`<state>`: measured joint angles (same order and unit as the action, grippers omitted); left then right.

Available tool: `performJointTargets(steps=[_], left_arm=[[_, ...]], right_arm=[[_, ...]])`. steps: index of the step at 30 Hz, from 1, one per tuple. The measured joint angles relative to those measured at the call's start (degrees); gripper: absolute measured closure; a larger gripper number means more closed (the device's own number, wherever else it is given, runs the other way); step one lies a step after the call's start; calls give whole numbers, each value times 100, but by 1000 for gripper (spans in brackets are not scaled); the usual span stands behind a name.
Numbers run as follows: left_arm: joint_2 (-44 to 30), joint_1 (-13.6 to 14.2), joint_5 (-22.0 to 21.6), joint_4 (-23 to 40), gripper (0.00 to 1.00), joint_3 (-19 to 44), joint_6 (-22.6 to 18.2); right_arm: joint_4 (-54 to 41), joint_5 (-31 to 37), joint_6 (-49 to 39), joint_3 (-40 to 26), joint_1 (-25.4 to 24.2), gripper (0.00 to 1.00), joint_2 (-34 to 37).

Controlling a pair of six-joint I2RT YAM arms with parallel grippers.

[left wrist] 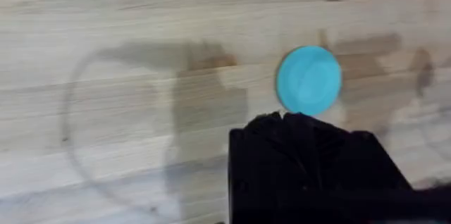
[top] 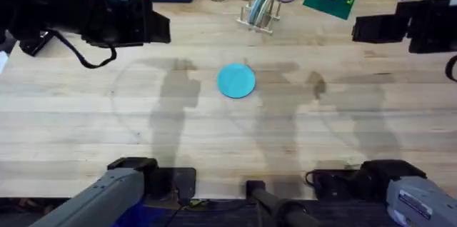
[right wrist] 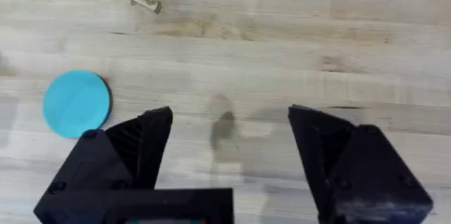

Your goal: Pick up the plates from the table one by one and place each into a slot on the dish rack.

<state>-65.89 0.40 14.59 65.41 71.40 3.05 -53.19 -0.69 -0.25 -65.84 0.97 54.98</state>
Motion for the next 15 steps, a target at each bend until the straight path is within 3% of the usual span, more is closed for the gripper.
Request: performJointTargets(steps=[7,15], left_arm=[[0,0,1037,0,958,0,0],[0,0,1875,-226,958,-51,-26]], right_arm=[[0,0,0,0,0,7,0],[0,0,0,0,0,7,-1]])
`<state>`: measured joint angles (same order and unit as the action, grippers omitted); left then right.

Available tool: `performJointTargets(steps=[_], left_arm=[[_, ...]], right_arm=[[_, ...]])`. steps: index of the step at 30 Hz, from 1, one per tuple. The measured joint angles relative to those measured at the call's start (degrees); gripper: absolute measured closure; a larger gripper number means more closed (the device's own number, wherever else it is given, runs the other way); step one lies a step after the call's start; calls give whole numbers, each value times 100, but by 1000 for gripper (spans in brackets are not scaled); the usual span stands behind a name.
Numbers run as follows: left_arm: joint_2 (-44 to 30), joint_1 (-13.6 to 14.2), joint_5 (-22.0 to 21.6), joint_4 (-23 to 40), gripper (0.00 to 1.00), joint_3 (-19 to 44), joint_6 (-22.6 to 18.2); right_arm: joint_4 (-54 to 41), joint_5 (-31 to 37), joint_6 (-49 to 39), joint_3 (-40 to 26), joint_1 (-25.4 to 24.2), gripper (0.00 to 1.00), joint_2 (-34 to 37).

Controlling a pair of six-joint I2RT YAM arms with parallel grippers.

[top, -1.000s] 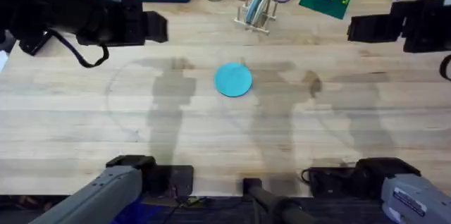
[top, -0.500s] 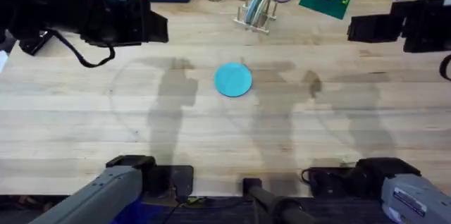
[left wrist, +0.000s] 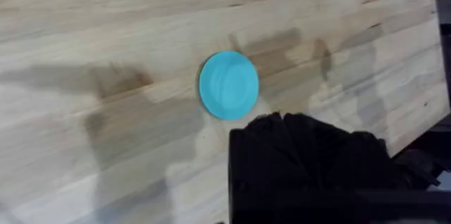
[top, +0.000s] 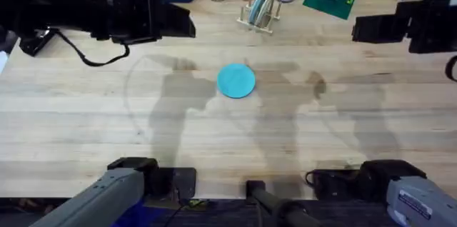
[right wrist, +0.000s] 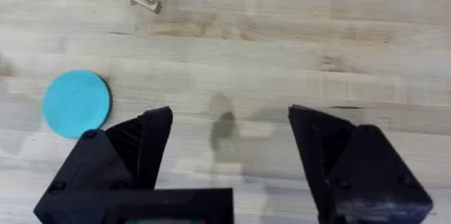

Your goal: Pick up the plates from the table one by one and place each into a slot on the dish rack.

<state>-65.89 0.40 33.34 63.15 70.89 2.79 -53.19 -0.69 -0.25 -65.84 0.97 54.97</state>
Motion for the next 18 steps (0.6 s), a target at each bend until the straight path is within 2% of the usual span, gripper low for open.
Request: performJointTargets(steps=[4,12,18], left_arm=[[0,0,306,-375,958,-293,-22],[-4,0,830,-1247,958,-1240,-43],[-4,0,1178,-2131,958,-2085,-72]], right_arm=[[0,0,0,0,0,7,-1],[-2,0,0,0,0,7,-1],[-2,0,0,0,0,7,1]])
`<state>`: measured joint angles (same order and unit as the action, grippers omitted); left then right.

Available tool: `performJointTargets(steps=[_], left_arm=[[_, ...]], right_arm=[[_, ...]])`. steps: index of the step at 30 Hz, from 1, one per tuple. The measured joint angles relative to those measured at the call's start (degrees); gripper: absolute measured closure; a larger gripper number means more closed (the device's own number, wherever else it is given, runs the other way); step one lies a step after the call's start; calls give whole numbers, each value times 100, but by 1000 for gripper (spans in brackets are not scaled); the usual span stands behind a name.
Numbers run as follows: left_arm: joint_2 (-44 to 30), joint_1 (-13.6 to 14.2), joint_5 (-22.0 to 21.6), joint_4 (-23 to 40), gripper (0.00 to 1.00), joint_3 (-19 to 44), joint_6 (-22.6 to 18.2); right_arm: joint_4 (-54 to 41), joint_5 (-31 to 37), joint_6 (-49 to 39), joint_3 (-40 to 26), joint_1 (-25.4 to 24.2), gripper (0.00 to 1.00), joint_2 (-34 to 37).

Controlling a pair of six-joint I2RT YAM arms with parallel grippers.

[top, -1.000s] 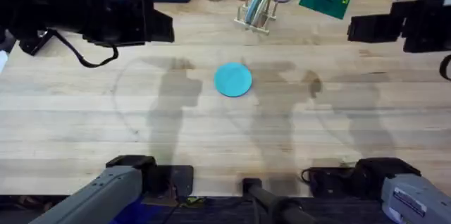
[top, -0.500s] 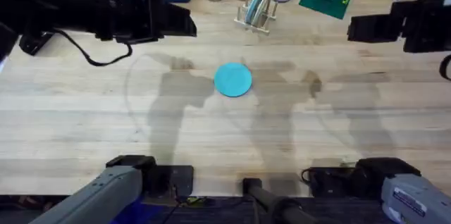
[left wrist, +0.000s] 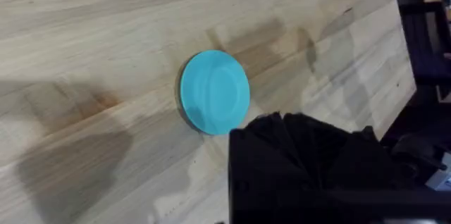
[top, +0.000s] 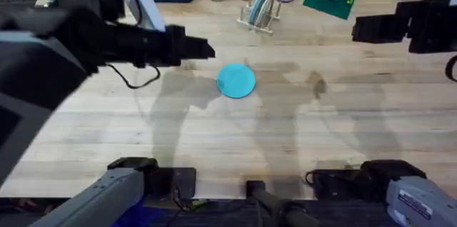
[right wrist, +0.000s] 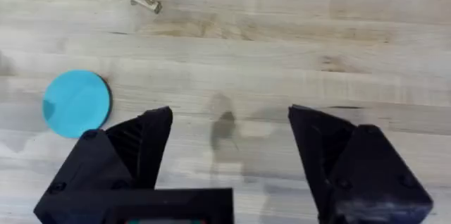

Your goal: Pick up the plates from the table one by one and place each into a slot on the dish rack.

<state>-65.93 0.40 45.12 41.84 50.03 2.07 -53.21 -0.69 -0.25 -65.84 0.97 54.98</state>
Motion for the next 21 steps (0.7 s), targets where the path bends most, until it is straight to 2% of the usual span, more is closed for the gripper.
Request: performJointTargets(steps=[8,17,21], left_arm=[[0,0,339,-853,958,-923,-13],[-31,0,425,-1188,958,-1057,-15],[-345,0,486,-1342,960,-1057,-15]], right_arm=[[2,0,0,0,0,7,0],[2,0,0,0,0,7,-2],[2,0,0,0,0,7,-2]])
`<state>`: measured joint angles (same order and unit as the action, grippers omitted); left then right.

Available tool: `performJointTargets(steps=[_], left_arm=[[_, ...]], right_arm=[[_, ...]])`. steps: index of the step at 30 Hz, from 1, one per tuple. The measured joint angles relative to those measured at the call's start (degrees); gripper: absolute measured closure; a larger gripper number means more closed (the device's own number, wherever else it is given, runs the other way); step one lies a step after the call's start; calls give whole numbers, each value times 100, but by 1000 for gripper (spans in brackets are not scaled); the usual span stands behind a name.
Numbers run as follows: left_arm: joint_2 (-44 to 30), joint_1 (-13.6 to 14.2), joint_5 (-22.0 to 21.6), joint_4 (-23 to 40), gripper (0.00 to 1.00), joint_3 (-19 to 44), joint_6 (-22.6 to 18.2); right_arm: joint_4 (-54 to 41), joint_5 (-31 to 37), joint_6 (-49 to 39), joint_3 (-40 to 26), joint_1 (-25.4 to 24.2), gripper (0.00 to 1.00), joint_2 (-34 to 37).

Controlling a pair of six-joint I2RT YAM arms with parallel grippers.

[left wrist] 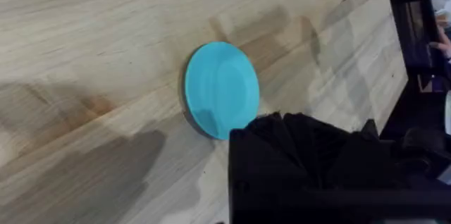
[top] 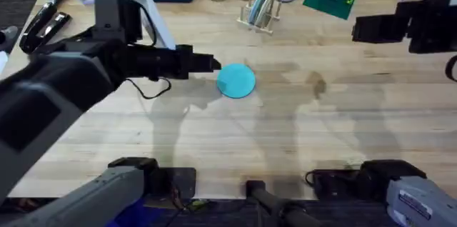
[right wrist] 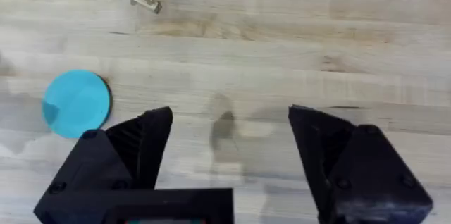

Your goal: Pick up the plates from the table one by one and place each into a slot on the dish rack.

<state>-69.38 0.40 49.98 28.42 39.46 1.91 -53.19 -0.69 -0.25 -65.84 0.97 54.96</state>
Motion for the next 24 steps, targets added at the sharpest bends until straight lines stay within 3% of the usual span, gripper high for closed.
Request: performJointTargets(steps=[2,24], left_arm=[[-456,0,100,-227,960,0,0],[-2303,22,638,-726,960,0,-561]], right_arm=[[0,0,0,0,0,7,2],[0,0,0,0,0,7,0]])
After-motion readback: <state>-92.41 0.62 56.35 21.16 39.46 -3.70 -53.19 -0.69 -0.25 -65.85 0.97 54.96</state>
